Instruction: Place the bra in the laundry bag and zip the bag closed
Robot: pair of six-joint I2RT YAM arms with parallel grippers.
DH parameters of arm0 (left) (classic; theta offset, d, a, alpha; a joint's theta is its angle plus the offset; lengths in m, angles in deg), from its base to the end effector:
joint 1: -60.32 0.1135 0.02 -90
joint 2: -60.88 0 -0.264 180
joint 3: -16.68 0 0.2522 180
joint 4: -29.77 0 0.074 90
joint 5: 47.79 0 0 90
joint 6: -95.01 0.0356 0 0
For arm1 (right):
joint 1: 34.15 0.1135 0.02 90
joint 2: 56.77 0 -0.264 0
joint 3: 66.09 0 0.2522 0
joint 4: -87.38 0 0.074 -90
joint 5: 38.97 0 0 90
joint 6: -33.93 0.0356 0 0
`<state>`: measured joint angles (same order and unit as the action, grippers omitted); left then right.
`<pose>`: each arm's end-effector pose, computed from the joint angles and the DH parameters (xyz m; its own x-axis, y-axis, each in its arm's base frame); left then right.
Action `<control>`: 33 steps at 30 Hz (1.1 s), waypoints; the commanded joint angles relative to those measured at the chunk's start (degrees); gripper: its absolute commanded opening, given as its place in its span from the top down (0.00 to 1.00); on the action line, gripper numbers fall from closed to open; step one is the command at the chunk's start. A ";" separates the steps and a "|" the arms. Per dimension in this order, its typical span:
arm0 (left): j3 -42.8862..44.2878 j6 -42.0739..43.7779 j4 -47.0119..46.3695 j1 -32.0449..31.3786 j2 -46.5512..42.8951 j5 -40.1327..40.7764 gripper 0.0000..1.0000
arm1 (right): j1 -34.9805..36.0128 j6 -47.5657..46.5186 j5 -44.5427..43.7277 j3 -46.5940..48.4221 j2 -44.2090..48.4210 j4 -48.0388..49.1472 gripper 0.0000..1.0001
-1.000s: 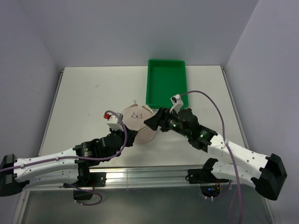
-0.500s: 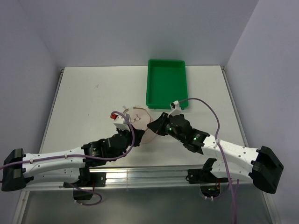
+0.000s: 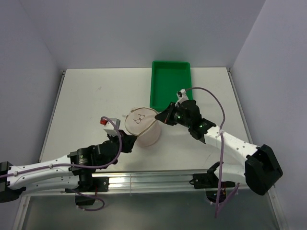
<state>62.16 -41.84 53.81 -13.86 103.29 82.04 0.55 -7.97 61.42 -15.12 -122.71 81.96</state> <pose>0.0687 -0.1588 0.2688 -0.4868 -0.3371 -0.8058 0.3226 0.7879 -0.5245 0.2086 0.1523 0.2514 -0.7115 0.3978 -0.5792 -0.2536 0.6234 0.7396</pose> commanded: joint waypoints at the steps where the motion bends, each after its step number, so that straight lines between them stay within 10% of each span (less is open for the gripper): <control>1: -0.35 -1.40 7.99 -0.36 -4.79 3.14 1.00 | -4.19 -6.17 1.21 6.02 -4.02 0.71 1.00; 5: -0.09 -0.70 6.96 -0.36 -5.85 3.15 1.00 | -4.64 -6.35 3.75 9.19 -7.80 0.89 0.98; 9: 1.23 0.70 0.99 -0.36 -0.51 1.13 1.00 | -2.45 -5.56 1.05 7.71 -3.69 -1.48 0.37; 11: 2.11 1.67 -1.74 -0.36 1.96 -0.02 1.00 | -0.26 -4.86 -2.47 5.43 0.60 -3.40 0.30; 22: 1.42 2.12 -3.35 0.51 5.06 3.94 1.00 | 7.13 -2.75 -10.39 -2.93 9.42 -4.30 0.24; 33: -7.10 4.57 -9.31 14.39 0.21 -12.92 0.85 | 13.99 6.92 -16.45 -2.59 0.11 7.22 0.31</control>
<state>57.18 -38.93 49.24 -2.34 103.05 76.73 13.36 -4.41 48.61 -19.77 -121.28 83.60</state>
